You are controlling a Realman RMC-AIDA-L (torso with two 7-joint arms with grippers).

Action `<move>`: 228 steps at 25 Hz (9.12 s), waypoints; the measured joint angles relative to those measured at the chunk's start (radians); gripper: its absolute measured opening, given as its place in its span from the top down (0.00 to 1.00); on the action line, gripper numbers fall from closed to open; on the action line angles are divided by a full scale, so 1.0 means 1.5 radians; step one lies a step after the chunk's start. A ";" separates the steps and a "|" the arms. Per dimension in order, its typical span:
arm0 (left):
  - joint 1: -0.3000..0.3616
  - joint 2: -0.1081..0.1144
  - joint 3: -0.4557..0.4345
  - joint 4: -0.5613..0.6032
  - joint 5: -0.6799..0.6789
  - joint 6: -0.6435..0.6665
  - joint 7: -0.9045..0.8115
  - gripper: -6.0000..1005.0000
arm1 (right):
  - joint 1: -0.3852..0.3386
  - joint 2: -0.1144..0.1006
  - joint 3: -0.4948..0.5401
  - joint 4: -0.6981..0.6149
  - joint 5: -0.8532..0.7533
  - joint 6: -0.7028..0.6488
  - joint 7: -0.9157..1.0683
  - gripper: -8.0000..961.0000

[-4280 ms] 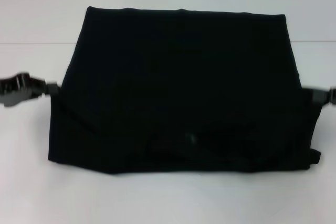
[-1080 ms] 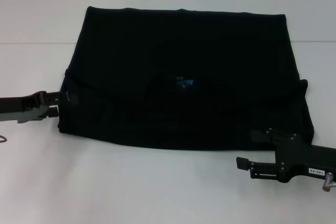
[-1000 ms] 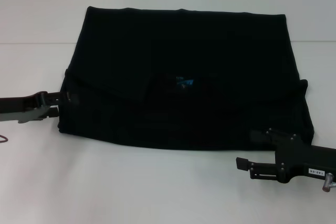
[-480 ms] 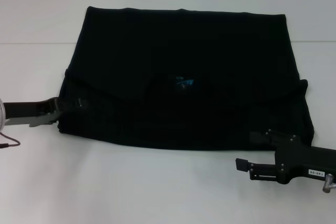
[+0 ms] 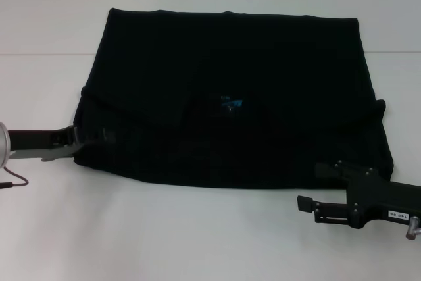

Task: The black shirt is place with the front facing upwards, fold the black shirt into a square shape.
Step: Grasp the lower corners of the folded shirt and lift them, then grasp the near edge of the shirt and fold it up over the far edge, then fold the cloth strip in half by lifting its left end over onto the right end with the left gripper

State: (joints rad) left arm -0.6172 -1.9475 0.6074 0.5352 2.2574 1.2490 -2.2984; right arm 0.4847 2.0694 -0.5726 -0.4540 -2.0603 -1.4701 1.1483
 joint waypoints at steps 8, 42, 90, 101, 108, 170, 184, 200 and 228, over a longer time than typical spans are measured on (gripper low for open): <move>0.000 0.001 0.025 0.000 0.001 -0.013 -0.004 0.54 | 0.000 0.000 0.001 -0.002 0.002 -0.001 0.001 0.01; -0.007 0.011 0.025 -0.005 0.018 -0.009 -0.002 0.96 | 0.115 -0.122 0.018 -0.250 -0.317 -0.040 0.887 0.02; -0.010 0.006 0.031 -0.005 0.018 0.002 0.004 0.93 | 0.194 -0.085 -0.032 -0.097 -0.365 0.088 0.863 0.78; -0.017 0.029 0.031 -0.010 0.027 0.136 -0.008 0.92 | 0.187 -0.107 -0.032 -0.101 -0.359 -0.020 0.811 0.93; -0.013 0.051 0.028 -0.011 0.085 0.301 -0.015 0.91 | 0.155 -0.133 -0.033 -0.104 -0.368 -0.177 0.731 0.93; -0.093 -0.029 -0.329 -0.075 0.043 -0.107 0.128 0.82 | 0.170 -0.044 0.223 0.022 -0.084 0.280 0.607 0.93; -0.107 -0.079 -0.300 -0.077 -0.014 -0.212 0.186 0.80 | 0.210 -0.019 0.195 0.028 -0.083 0.455 0.546 0.87; -0.094 -0.076 -0.299 -0.104 -0.038 -0.305 0.218 0.43 | 0.199 -0.016 0.193 0.025 -0.083 0.485 0.537 0.33; 0.100 0.040 -0.212 0.006 -0.021 0.252 -0.081 0.10 | -0.025 0.003 0.121 -0.040 0.003 -0.096 -0.185 0.07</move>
State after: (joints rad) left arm -0.4676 -1.8872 0.2901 0.5436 2.2260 1.6271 -2.4200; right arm 0.4473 2.0746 -0.3903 -0.5134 -2.0556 -1.6137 0.8711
